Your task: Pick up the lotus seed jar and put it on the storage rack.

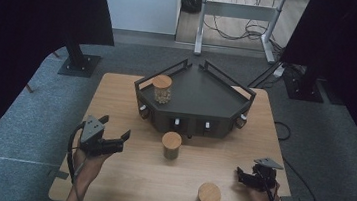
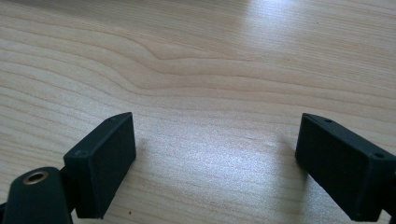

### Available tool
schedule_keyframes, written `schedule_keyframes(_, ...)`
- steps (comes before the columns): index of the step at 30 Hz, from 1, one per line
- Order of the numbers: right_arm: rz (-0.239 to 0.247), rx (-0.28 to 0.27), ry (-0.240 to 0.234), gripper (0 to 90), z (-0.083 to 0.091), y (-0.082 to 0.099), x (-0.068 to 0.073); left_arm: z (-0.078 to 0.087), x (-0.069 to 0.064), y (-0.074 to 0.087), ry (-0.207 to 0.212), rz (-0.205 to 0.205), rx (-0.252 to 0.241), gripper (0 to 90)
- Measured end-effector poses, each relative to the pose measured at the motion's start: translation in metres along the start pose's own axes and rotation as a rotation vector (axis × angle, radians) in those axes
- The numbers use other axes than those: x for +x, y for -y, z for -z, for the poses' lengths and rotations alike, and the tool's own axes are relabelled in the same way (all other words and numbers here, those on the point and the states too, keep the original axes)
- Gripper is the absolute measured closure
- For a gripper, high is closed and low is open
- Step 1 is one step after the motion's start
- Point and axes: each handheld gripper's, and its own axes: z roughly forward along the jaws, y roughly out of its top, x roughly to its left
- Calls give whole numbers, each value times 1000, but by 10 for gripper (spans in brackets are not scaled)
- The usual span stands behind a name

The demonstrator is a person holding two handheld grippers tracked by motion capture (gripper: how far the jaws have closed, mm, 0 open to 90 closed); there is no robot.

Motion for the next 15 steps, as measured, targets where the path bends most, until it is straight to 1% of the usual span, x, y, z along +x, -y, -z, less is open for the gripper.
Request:
schedule_keyframes(4, 0, 0, 0, 115, 0, 0, 0, 5, 1, 9, -6, 12, 7, 83)
schedule_keyframes(9, 0, 0, 0, 115, 0, 0, 0, 10, 2, 22, -4, 40, 21, 84)
schedule_keyframes(15, 0, 0, 0, 115, 0, 0, 0, 11, 0, 38, -7, 49, 44, 85)
